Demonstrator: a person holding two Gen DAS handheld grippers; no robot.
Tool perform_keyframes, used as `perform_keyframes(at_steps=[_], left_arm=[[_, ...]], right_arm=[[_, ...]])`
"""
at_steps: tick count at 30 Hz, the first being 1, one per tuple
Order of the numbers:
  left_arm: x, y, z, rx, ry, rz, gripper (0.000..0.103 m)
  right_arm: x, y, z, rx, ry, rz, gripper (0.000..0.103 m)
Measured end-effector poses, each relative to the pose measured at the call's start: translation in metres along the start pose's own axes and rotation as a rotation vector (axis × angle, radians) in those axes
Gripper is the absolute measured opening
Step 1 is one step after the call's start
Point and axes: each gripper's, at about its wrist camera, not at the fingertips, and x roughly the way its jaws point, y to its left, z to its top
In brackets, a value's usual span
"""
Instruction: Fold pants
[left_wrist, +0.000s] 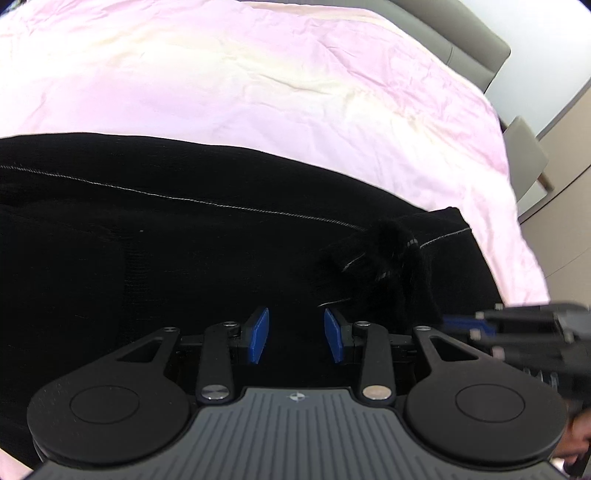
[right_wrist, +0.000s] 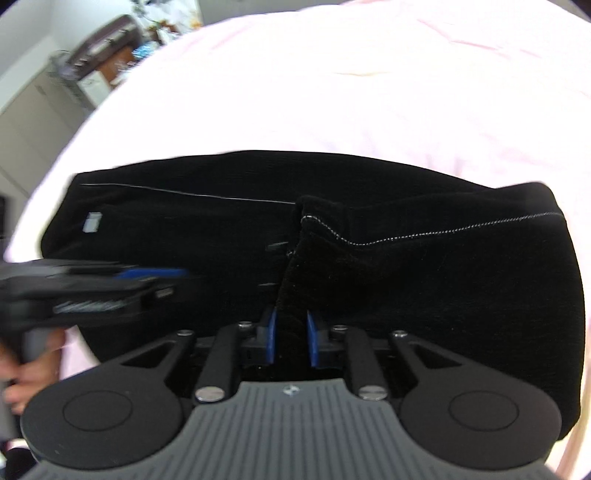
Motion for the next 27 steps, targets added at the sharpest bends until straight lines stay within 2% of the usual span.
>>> perform_keyframes(at_steps=[3, 5, 7, 8, 12, 13, 15, 18, 22, 27], left_arm=[[-0.002, -0.001, 0.000, -0.023, -0.001, -0.017, 0.041], [-0.004, -0.002, -0.001, -0.040, -0.005, -0.029, 0.048], [-0.006, -0.004, -0.001, -0.057, -0.015, -0.045, 0.059], [-0.005, -0.007, 0.001, -0.065, -0.019, -0.054, 0.060], [0.003, -0.018, 0.004, -0.069, -0.009, -0.070, 0.067], [0.005, -0.021, 0.005, -0.063, -0.006, -0.066, 0.068], [0.011, -0.028, 0.008, -0.059, 0.001, -0.056, 0.069], [0.019, -0.033, 0.007, -0.069, 0.003, -0.069, 0.070], [0.037, -0.041, 0.006, -0.086, 0.004, -0.054, 0.070], [0.062, -0.045, 0.004, -0.110, 0.002, -0.016, 0.063]], right_arm=[[0.004, 0.011, -0.006, -0.049, 0.004, -0.002, 0.013], [0.018, 0.002, -0.007, -0.003, 0.019, -0.018, 0.013], [0.034, 0.002, -0.011, 0.037, 0.016, -0.004, 0.014], [0.039, 0.002, -0.011, 0.033, 0.001, -0.006, 0.016], [0.050, 0.012, -0.016, 0.004, -0.018, -0.007, 0.027], [0.049, 0.013, -0.016, 0.001, -0.017, 0.001, 0.033], [0.041, 0.016, -0.015, -0.013, -0.020, 0.004, 0.036], [0.024, 0.021, -0.015, -0.054, -0.023, -0.023, 0.047], [-0.016, 0.002, -0.015, -0.094, -0.055, -0.078, 0.060], [-0.056, -0.029, -0.035, -0.109, -0.110, -0.239, 0.060]])
